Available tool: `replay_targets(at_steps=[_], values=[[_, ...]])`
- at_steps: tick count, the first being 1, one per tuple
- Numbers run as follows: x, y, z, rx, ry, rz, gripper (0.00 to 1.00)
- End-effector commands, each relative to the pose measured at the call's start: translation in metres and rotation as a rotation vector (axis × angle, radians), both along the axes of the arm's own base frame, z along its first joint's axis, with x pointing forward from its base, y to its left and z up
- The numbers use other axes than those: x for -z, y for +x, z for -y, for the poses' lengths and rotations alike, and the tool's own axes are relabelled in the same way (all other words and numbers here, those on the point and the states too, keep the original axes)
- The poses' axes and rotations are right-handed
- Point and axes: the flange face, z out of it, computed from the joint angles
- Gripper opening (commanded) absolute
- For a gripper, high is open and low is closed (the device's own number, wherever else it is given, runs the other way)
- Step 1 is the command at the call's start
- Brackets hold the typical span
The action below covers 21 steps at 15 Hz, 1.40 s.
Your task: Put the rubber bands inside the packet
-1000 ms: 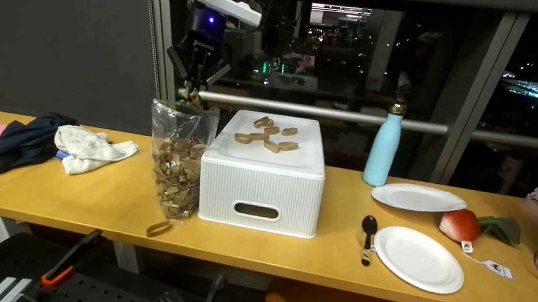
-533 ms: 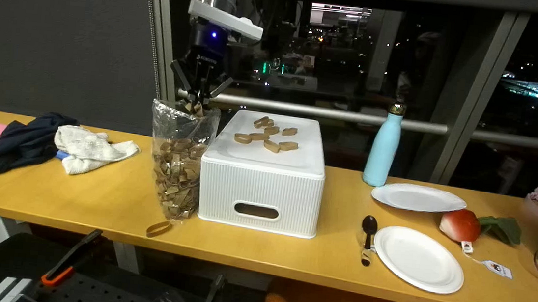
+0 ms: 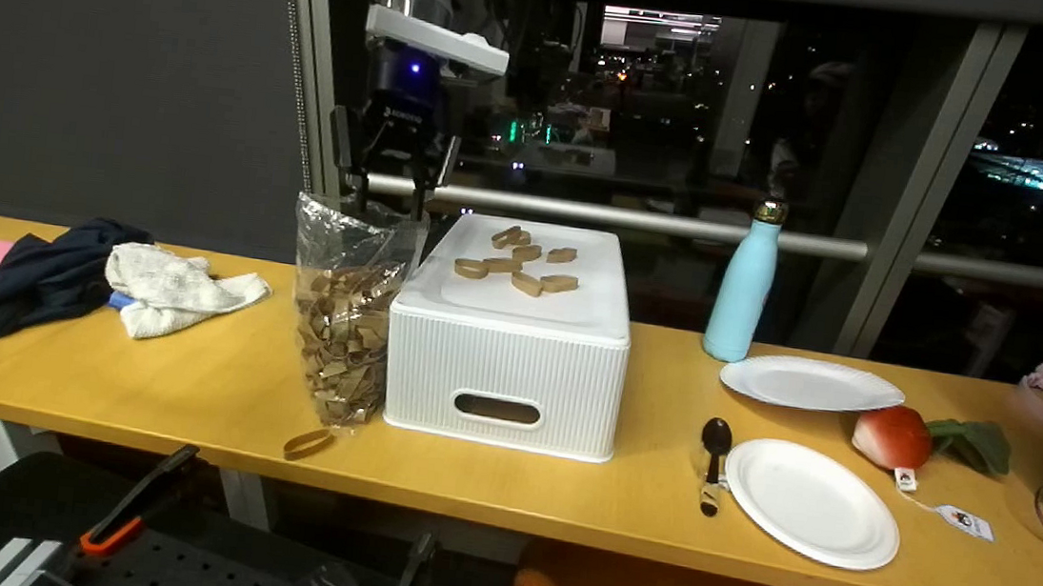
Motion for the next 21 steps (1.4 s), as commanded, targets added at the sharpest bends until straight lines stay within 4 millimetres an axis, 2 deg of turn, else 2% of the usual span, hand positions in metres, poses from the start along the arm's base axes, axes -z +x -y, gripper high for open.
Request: replay_targets(at_steps=[1,2,4,7,9,13,17,21], values=[[-0.02,-0.004,0.002,-0.034,-0.038,0.055,0.95],[-0.027,-0.006,0.008,-0.031,-0.053,0.071,1.0],[-0.044,-0.005,0.023,-0.008,-0.094,0.141,1.0],[-0.051,-0.001,0.049,0.019,-0.175,0.231,1.0],[-0.044,0.004,0.069,0.051,-0.216,0.273,1.0],[-0.013,0.017,0.099,0.031,-0.209,0.32,1.0],[0.004,0.021,0.098,-0.07,-0.1,0.362,1.0],[0.032,0.022,0.091,-0.172,-0.03,0.378,1.0]])
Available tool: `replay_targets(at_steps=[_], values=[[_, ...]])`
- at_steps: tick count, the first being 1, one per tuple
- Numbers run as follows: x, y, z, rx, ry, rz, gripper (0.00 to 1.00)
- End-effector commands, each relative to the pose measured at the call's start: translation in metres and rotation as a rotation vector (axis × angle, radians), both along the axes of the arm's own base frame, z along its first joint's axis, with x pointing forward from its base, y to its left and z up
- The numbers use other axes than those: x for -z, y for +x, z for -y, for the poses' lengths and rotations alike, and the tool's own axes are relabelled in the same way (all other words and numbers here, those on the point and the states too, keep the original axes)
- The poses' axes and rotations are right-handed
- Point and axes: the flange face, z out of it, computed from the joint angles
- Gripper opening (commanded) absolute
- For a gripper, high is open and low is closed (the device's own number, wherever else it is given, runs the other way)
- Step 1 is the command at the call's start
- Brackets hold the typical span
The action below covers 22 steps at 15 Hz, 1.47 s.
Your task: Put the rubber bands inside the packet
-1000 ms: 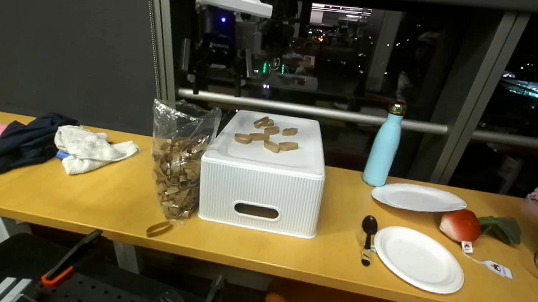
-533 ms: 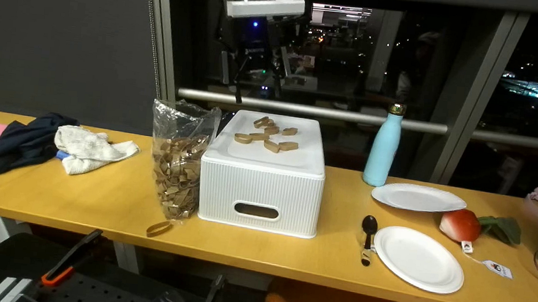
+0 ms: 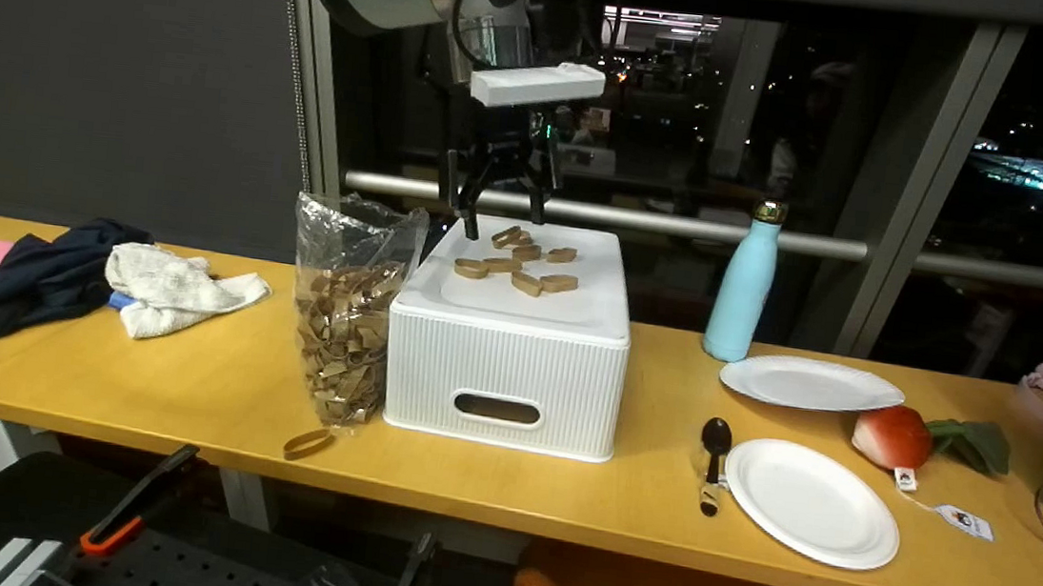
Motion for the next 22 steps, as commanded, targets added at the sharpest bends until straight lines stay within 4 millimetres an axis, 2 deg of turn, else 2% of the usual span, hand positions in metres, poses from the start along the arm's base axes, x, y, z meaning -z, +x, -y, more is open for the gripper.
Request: replay_targets(at_steps=[1,6,12,22], values=[[0.02,0.0,-0.003,-0.108,0.05,0.012,1.0],[0.044,0.007,0.002,-0.186,0.055,0.001,1.0],[0.045,0.018,0.003,-0.233,0.051,0.003,1.0],[0.049,0.054,0.002,-0.304,0.058,0.003,1.0]])
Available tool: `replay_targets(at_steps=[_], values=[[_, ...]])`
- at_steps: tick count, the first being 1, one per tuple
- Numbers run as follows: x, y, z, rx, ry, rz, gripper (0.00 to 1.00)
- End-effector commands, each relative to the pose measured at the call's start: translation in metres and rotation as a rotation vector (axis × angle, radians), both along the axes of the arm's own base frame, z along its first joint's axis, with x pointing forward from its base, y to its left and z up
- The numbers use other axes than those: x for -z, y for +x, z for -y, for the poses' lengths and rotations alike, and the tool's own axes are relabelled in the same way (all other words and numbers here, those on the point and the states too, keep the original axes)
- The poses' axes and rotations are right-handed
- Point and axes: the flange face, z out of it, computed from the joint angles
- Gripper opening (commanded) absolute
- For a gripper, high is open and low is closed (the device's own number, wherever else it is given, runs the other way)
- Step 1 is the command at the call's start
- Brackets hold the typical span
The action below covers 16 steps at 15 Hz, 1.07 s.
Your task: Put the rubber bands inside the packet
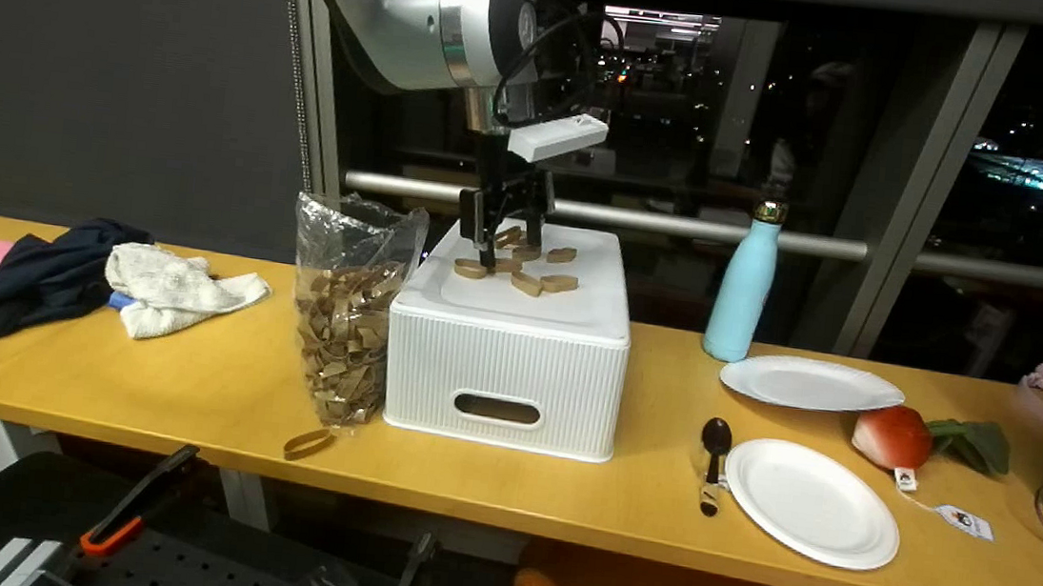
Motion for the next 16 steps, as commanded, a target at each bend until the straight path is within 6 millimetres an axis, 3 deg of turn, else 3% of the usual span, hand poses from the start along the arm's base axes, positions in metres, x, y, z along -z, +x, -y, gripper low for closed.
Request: replay_targets(at_steps=[1,9,10,12,16], values=[[0.002,0.014,-0.001,-0.021,0.019,-0.014,1.0],[0.008,0.025,-0.016,-0.037,0.034,-0.038,0.98],[0.008,0.026,-0.016,-0.036,0.036,-0.042,0.74],[0.008,0.027,-0.016,-0.034,0.039,-0.047,0.69],[0.006,0.027,-0.017,-0.026,0.038,-0.059,0.39]])
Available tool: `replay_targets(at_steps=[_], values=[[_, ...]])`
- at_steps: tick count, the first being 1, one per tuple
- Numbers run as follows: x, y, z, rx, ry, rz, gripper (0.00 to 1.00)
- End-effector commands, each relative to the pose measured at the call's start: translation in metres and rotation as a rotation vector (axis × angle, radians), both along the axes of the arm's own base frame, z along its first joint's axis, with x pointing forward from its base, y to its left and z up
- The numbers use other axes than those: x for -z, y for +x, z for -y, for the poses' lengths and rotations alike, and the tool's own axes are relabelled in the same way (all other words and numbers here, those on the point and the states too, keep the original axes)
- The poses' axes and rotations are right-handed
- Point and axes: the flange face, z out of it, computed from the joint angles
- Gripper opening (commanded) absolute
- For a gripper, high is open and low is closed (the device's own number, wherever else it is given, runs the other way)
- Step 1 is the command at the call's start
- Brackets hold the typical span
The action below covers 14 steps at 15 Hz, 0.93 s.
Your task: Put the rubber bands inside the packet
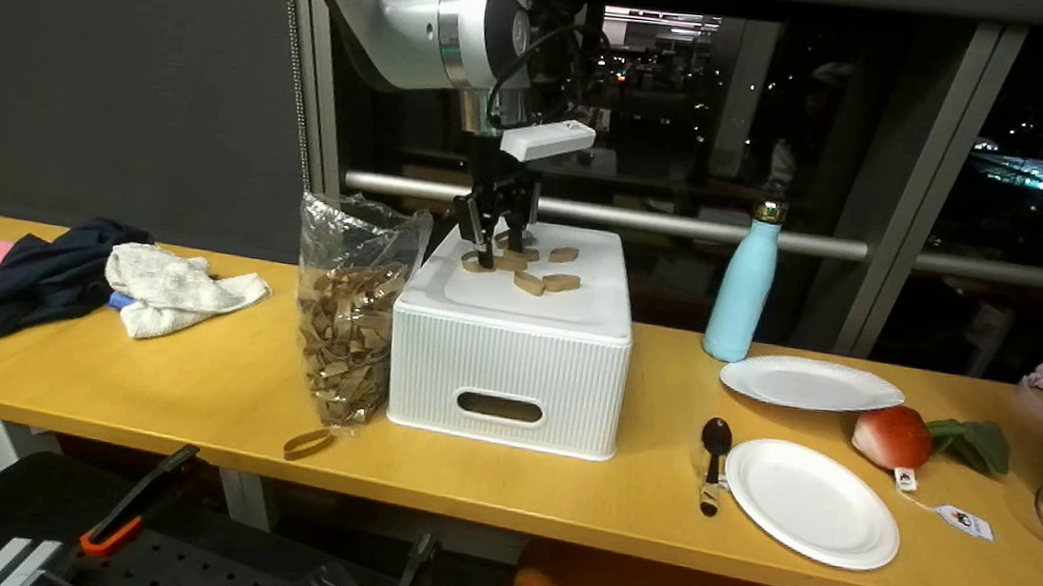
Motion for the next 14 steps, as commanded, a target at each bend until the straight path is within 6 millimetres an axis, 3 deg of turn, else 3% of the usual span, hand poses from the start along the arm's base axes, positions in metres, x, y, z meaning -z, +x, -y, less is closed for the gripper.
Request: replay_targets(at_steps=[1,5,6,14], values=[[-0.002,0.005,0.0,-0.009,0.016,-0.015,0.31],[-0.005,0.004,-0.001,-0.002,0.012,-0.017,0.02],[-0.007,0.004,-0.001,0.001,0.01,-0.017,0.0],[-0.013,-0.003,-0.01,0.001,0.04,-0.039,0.01]])
